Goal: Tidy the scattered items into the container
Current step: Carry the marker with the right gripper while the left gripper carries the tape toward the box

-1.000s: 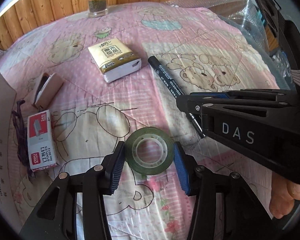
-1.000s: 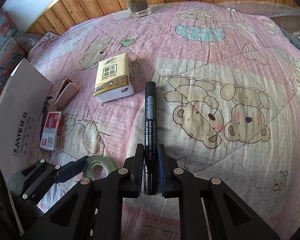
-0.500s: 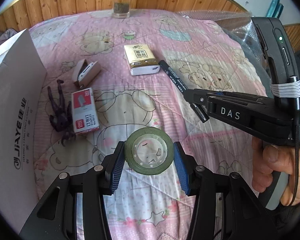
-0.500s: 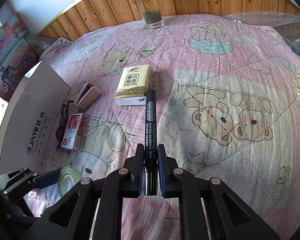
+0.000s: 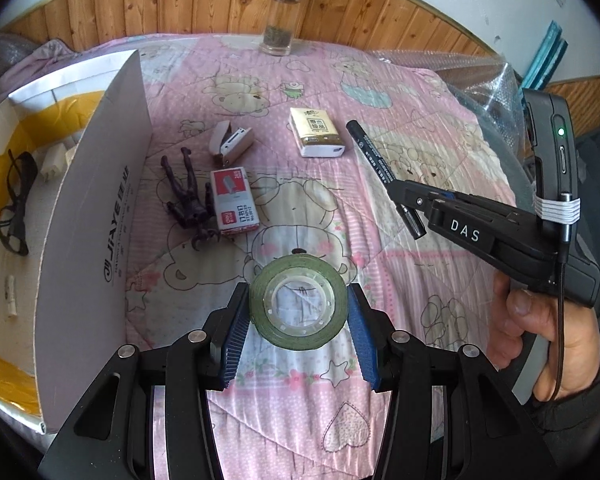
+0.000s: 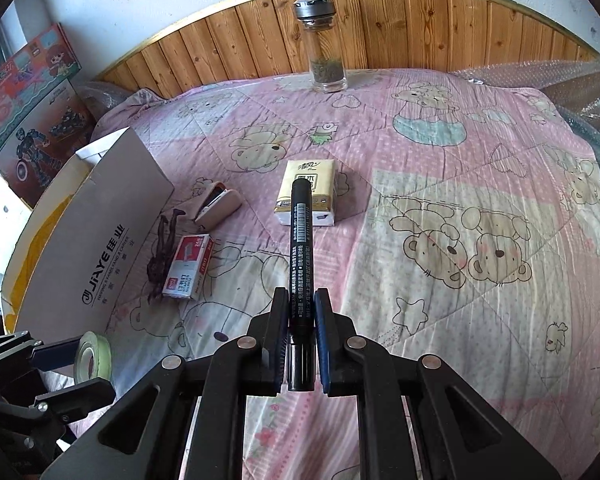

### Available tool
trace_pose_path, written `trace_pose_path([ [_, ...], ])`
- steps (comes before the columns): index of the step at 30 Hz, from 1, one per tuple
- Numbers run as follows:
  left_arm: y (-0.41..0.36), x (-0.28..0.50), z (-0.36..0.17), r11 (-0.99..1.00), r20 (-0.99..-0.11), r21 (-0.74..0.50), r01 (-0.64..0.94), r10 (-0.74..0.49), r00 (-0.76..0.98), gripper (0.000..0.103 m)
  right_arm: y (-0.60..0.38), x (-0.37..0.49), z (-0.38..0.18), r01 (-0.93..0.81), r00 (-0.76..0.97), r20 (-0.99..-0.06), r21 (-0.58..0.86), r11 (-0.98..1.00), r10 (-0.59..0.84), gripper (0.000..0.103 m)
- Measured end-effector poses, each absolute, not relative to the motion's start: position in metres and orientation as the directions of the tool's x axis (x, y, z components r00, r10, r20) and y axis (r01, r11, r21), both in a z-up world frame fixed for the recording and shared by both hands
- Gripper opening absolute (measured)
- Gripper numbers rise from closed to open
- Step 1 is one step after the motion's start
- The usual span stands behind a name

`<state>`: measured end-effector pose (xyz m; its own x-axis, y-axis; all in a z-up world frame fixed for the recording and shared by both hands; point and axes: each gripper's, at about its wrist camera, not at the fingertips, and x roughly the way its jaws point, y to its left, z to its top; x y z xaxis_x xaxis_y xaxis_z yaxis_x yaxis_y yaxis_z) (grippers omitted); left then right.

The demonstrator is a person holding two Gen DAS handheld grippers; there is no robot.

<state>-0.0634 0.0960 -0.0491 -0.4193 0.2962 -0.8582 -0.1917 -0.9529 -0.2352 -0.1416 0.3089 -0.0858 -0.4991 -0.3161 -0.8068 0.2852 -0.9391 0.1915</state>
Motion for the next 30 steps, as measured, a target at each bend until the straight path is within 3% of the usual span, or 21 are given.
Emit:
trace_pose_path([
  [17, 0.064, -0.042, -0.027, -0.935, -0.822, -0.316, -0.163, 0.355, -0.446, 0.049, 0.285, -0.086, -0.088, 0.268, -0.502, -0.809, 0.19, -0.944, -0.305, 0.014],
  [30, 0.023, -0.029, -0.009, -0.917, -0.78, -0.379, -0.125, 0.389, -0.489, 0.049, 0.227, -0.028, -0.078, 0.318, -0.459, -0.79, 0.28, -0.906, -0.406, 0.014],
])
